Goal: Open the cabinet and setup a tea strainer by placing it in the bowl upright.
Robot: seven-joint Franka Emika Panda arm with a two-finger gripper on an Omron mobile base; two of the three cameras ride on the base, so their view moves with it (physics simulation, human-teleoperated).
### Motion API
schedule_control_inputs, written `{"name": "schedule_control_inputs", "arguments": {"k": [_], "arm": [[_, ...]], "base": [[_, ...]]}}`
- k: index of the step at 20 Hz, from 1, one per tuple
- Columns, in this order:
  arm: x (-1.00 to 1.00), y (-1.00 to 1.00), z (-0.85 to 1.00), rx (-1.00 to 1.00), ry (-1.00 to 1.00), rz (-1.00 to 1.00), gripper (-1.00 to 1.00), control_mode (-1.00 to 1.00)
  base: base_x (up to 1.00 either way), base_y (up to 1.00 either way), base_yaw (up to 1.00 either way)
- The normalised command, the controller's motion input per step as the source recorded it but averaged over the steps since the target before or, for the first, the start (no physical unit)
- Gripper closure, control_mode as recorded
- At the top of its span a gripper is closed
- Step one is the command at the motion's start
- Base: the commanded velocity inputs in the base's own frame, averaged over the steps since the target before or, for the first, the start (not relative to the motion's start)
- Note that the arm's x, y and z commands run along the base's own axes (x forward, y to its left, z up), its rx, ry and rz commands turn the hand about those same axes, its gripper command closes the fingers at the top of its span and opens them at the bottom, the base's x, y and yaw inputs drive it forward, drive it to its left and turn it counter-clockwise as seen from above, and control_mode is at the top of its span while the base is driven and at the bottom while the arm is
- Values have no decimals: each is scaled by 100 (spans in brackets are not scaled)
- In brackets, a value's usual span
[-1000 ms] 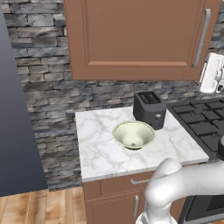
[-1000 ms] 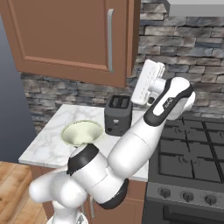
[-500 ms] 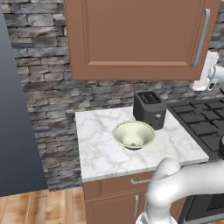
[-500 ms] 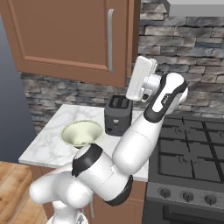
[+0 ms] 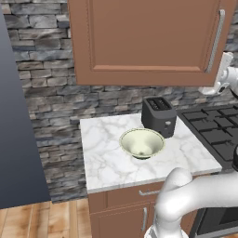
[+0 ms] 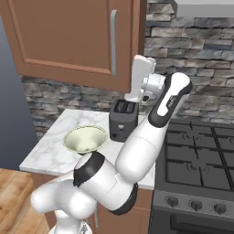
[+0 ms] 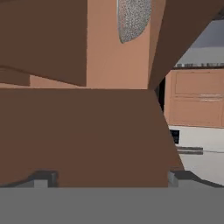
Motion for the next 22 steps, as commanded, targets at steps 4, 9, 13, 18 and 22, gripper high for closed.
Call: {"name": "schedule_control_inputs", "arguments": {"k": [4,9,13,18,22], "arm": [[-64,23,22,0,-17,15,-100,-100],[-74,46,15,0,-7,12,-100,-100],[-61,48,3,-3,0,-2,-100,-100],[-37,51,0,-5,4,-29,-100,-100],[-54,62,0,-11,7,-35,-100,-100]], "base": [[0,0,0],[0,0,0],[0,0,0],[0,0,0],[0,0,0]]}}
